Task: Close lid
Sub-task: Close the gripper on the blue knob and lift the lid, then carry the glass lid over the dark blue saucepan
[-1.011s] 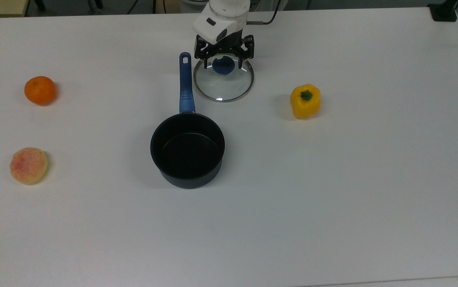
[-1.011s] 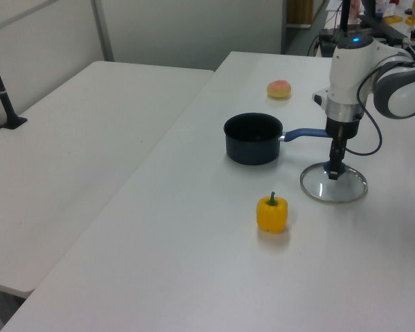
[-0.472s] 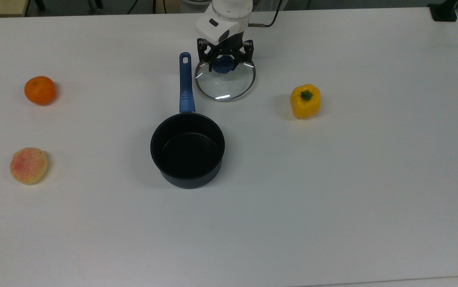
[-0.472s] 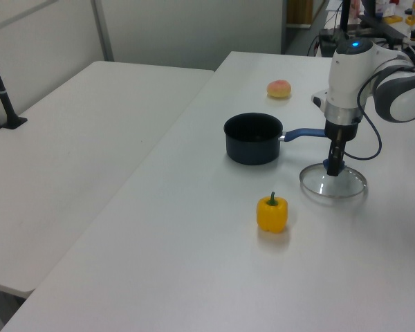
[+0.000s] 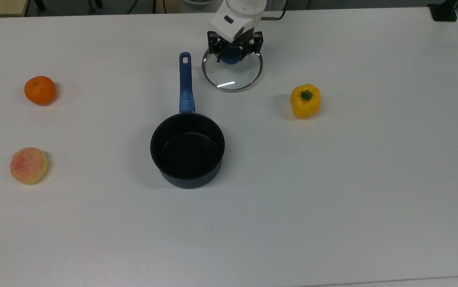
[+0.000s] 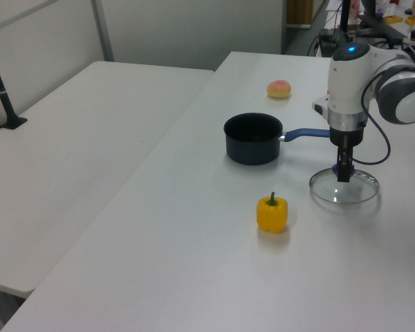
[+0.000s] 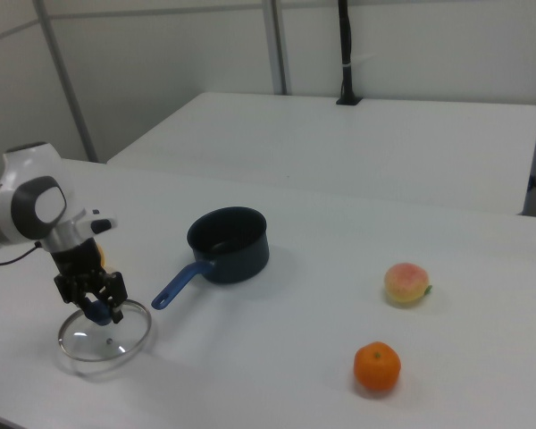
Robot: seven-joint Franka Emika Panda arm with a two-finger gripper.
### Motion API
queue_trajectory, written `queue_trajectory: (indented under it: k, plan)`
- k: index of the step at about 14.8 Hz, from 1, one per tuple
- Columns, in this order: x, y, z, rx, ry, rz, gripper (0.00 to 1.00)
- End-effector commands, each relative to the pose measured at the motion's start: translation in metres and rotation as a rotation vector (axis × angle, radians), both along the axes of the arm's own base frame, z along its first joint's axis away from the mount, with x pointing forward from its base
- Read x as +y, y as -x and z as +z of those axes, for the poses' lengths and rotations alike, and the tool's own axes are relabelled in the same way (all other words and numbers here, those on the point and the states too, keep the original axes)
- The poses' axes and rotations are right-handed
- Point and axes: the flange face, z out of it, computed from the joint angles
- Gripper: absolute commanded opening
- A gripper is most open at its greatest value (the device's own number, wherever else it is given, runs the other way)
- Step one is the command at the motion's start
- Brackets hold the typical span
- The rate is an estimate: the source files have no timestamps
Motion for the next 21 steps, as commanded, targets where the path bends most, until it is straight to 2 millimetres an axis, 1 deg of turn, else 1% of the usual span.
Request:
queue_trajectory:
  k: [1,3,4,5,6,7,9,11,12,14,16,17,18,19,21]
  plan:
    - [0.015,0.003,0.036,0.022,0.042,0.018,0.25]
    - [0.019,0.001,0.046,0.020,0.045,0.020,0.25]
    - [0.022,-0.004,0.058,0.016,0.043,0.016,0.25]
    - [0.023,-0.013,0.076,-0.007,0.033,0.008,0.25]
    - [0.021,-0.019,0.088,-0.020,0.026,-0.003,0.25]
    - [0.021,-0.029,0.110,-0.045,0.008,0.010,0.25]
    - [0.014,-0.046,0.142,-0.076,-0.016,-0.001,0.25]
    - [0.011,-0.054,0.159,-0.106,-0.028,-0.001,0.25]
    - [0.010,-0.057,0.164,-0.114,-0.032,0.011,0.25]
    - [-0.002,-0.076,0.175,-0.129,-0.043,0.001,0.25]
    - [-0.025,-0.111,0.192,-0.132,-0.051,-0.026,0.25]
    - [-0.033,-0.121,0.192,-0.121,-0.049,0.001,0.25]
    - [-0.047,-0.133,0.193,-0.108,-0.044,0.046,0.25]
    - [-0.056,-0.143,0.190,-0.102,-0.042,0.065,0.25]
    - [-0.067,-0.161,0.184,-0.096,-0.026,0.100,0.25]
